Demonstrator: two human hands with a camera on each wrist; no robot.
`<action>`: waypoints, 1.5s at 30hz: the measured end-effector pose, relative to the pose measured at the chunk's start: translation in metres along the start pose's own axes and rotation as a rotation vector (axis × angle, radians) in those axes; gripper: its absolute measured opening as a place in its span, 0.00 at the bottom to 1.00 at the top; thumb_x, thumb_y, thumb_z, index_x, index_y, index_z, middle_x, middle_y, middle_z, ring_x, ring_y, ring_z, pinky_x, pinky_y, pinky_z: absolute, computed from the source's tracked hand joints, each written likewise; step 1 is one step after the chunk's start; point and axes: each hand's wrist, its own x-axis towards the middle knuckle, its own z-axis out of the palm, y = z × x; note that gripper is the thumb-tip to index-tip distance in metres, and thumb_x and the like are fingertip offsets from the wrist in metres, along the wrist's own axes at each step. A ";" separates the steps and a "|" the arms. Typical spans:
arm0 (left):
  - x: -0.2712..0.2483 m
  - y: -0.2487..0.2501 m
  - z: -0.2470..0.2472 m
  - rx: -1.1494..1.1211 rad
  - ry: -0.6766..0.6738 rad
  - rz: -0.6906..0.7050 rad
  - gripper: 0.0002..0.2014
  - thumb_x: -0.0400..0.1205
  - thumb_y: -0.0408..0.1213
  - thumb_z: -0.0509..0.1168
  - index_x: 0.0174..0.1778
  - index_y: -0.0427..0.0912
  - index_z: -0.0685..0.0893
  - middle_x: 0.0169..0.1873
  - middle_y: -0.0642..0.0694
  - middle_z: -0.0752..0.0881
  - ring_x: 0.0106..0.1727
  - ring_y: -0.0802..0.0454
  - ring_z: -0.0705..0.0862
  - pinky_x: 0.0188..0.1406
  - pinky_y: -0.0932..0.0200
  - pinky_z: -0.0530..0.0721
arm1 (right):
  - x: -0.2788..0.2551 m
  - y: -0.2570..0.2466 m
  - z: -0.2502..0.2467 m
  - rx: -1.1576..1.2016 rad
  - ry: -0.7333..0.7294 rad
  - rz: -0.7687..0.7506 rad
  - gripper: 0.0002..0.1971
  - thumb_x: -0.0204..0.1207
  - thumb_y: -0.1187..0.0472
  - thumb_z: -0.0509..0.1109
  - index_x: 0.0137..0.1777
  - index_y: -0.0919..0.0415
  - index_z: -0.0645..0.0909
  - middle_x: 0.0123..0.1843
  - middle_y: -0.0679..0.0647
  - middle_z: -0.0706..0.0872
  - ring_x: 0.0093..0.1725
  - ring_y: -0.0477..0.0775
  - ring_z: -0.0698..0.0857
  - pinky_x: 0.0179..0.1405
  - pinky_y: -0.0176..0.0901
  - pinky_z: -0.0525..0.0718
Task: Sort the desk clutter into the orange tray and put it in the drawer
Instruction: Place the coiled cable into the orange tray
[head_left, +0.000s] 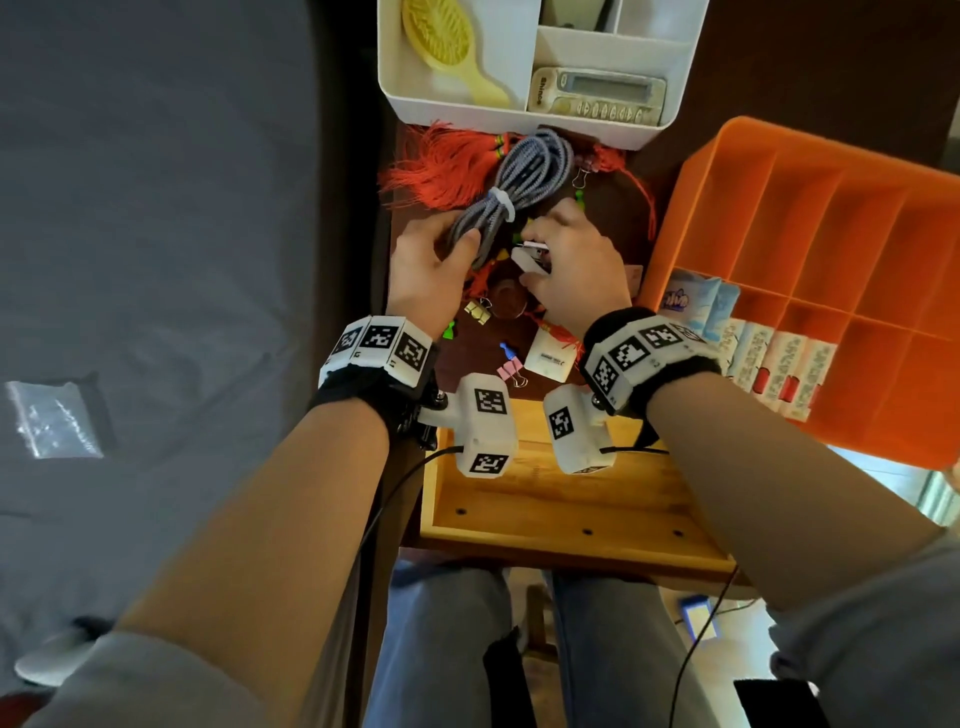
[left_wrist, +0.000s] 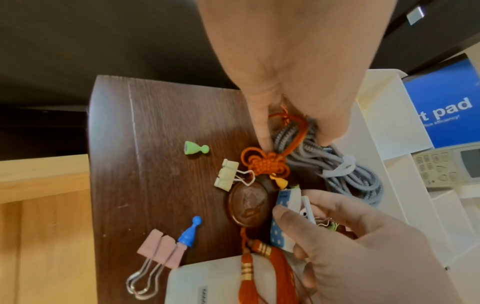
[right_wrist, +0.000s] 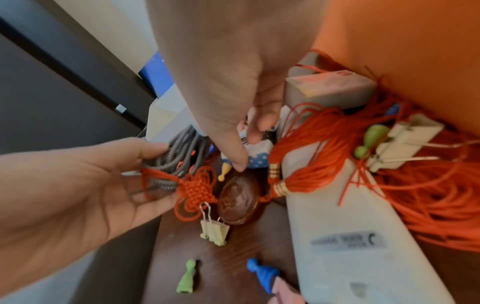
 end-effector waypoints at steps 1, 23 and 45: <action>0.001 -0.002 0.000 -0.010 0.003 -0.006 0.28 0.70 0.59 0.60 0.61 0.47 0.83 0.55 0.40 0.86 0.57 0.46 0.85 0.59 0.42 0.84 | 0.000 0.000 0.000 0.007 0.000 0.002 0.18 0.73 0.62 0.72 0.64 0.58 0.79 0.67 0.57 0.72 0.59 0.66 0.81 0.56 0.60 0.81; -0.031 0.035 0.014 -0.065 -0.108 0.245 0.18 0.73 0.28 0.66 0.56 0.51 0.80 0.50 0.37 0.84 0.48 0.51 0.81 0.58 0.48 0.82 | -0.039 0.007 -0.035 1.086 0.328 0.133 0.15 0.81 0.55 0.66 0.64 0.58 0.72 0.57 0.58 0.86 0.41 0.60 0.90 0.39 0.49 0.91; -0.045 0.077 0.107 0.164 -0.222 0.163 0.16 0.76 0.50 0.67 0.57 0.48 0.84 0.56 0.50 0.85 0.54 0.55 0.84 0.65 0.44 0.79 | -0.063 0.099 -0.095 0.792 0.724 0.166 0.18 0.78 0.54 0.68 0.63 0.64 0.75 0.54 0.51 0.87 0.50 0.47 0.89 0.47 0.53 0.90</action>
